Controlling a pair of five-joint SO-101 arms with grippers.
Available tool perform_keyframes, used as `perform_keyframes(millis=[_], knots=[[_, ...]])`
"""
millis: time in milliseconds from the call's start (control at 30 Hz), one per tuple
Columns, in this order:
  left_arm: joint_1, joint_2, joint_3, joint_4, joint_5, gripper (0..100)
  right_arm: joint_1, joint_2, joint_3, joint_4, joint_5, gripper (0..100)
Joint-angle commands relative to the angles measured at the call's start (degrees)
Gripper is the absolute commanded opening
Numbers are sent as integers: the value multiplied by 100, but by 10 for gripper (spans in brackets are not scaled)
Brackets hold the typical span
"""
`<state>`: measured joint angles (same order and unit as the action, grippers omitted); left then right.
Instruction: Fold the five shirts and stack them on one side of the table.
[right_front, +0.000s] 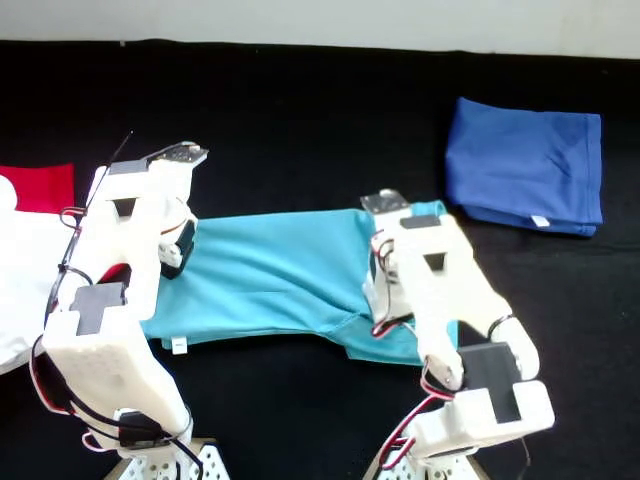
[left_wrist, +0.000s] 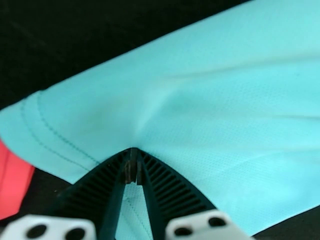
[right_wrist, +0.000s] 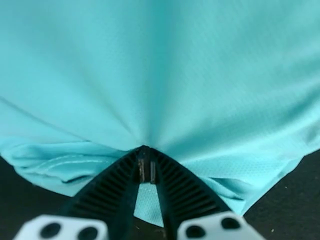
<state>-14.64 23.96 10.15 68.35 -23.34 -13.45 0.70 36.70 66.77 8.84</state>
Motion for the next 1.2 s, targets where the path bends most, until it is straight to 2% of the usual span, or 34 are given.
perform_keyframes(millis=[0, 367, 733, 1000, 1167], knots=[[-57, 57, 22, -97, 53, 9, -57, -163, 295, 4, -26, 5], [-57, 57, 22, -97, 53, 9, -40, -215, 303, 163, -26, 5], [-57, 57, 22, -97, 53, 9, -57, -2747, 1473, 127, -26, 5], [-57, 57, 22, -97, 53, 9, -57, -3002, 1930, 233, -18, 5], [-57, 57, 22, -97, 53, 9, -13, -3187, 1376, 901, 598, 5]])
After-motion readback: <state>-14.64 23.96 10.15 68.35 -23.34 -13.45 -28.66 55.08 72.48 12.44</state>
